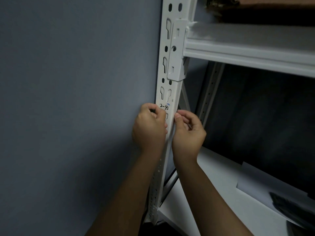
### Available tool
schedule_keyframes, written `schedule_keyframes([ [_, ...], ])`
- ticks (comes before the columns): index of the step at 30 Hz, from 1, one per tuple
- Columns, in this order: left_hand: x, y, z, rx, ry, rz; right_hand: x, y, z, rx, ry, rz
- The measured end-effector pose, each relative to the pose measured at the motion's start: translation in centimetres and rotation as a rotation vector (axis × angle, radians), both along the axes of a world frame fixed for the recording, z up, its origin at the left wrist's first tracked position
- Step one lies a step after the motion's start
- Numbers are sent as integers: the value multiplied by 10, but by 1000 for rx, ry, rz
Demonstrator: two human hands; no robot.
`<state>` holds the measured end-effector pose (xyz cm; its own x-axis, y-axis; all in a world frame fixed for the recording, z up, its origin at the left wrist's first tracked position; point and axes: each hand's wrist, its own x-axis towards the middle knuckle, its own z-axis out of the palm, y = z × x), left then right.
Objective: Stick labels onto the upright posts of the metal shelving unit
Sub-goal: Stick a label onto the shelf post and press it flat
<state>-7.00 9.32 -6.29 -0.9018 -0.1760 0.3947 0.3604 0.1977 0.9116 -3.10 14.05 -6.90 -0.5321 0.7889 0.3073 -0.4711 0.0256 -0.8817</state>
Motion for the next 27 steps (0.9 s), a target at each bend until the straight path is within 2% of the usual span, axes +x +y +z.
schedule_keyframes([
  [15,6,-4,-13,-132,27,-42,7,-1,5,8,-55,25],
  [21,15,-9,-10,-13,29,-96,9,0,6,-14,-72,48],
  [27,22,-23,-2,172,-42,-328,24,-1,13,17,-38,82],
])
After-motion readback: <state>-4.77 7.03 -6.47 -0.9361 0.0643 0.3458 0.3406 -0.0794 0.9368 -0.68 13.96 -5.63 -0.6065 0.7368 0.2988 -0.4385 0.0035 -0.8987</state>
